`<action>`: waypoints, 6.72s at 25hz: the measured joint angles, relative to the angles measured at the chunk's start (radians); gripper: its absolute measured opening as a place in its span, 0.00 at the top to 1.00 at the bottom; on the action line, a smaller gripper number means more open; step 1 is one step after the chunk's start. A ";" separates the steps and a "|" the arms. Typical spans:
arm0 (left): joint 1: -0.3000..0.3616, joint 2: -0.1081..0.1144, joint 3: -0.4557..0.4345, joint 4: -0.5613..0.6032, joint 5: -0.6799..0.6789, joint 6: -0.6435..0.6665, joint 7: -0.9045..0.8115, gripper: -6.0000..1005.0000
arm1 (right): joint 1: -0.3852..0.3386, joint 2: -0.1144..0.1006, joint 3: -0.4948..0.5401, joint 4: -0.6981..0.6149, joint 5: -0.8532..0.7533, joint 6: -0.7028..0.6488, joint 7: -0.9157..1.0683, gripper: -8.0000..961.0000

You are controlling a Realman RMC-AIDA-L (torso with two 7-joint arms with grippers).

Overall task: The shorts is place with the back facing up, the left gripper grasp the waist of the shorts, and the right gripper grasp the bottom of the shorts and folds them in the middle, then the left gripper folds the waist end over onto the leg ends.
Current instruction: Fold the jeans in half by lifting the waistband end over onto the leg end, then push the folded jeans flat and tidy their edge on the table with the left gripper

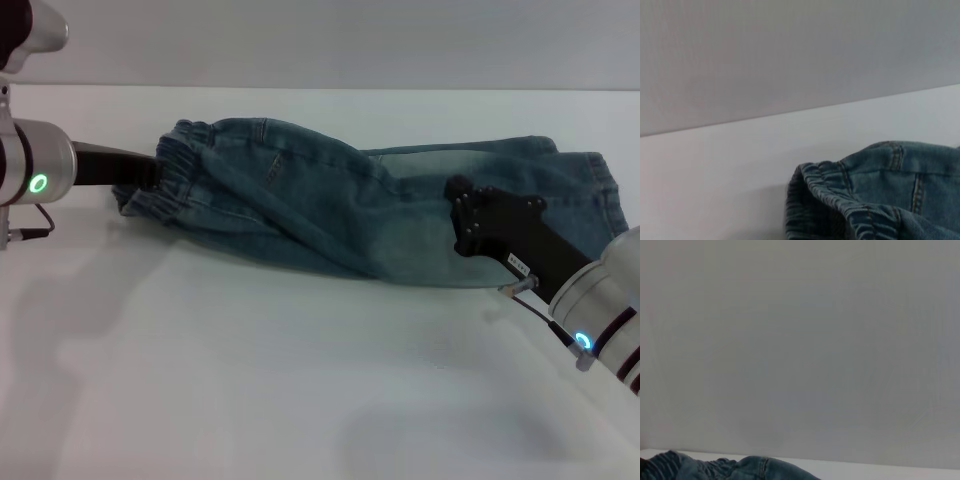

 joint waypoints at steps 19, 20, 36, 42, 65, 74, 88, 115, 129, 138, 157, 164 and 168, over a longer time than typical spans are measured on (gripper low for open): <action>0.080 0.000 0.026 -0.274 -0.227 -0.010 0.093 0.97 | 0.125 0.008 0.028 -0.027 0.012 -0.166 0.051 0.99; 0.080 -0.001 0.026 -0.282 -0.238 -0.009 0.099 0.97 | 0.146 0.008 0.023 -0.033 0.011 -0.186 0.065 0.99; 0.070 -0.002 0.021 -0.337 -0.357 0.001 0.170 0.97 | 0.316 0.010 -0.147 -0.039 0.013 -0.248 0.197 0.99; 0.068 -0.002 0.020 -0.347 -0.388 0.008 0.200 0.97 | 0.379 0.013 -0.174 -0.048 0.014 -0.295 0.236 0.99; 0.053 0.000 0.003 -0.381 -0.493 0.018 0.273 0.98 | 0.075 0.009 0.010 0.091 0.015 -0.283 0.139 0.99; 0.048 -0.001 0.006 -0.376 -0.494 0.019 0.274 0.98 | 0.290 0.014 -0.139 -0.032 0.014 -0.284 0.302 0.99; 0.041 -0.002 0.016 -0.327 -0.504 0.034 0.289 0.97 | 0.374 0.019 -0.190 -0.063 0.009 -0.291 0.330 0.99; 0.060 0.000 0.008 -0.328 -0.524 0.033 0.310 0.97 | -0.078 -0.004 0.247 0.158 -0.233 -0.260 0.266 0.99; 0.044 -0.004 0.156 -0.230 -0.616 0.143 0.367 0.97 | -0.268 0.008 0.528 0.251 -0.320 -0.260 0.263 0.99; 0.016 -0.006 0.266 -0.152 -0.676 0.242 0.382 0.97 | -0.266 0.007 0.532 0.242 -0.322 -0.260 0.262 0.99; -0.082 -0.009 0.533 0.048 -0.695 0.538 0.415 0.70 | -0.276 0.003 0.540 0.237 -0.337 -0.199 0.263 0.99; -0.022 -0.005 0.559 0.049 -0.680 0.604 0.495 0.54 | -0.282 0.008 0.576 0.132 -0.380 0.051 0.201 0.99; 0.050 -0.004 0.620 0.053 -0.679 0.760 0.556 0.39 | -0.283 0.009 0.593 0.068 -0.378 0.159 0.148 0.99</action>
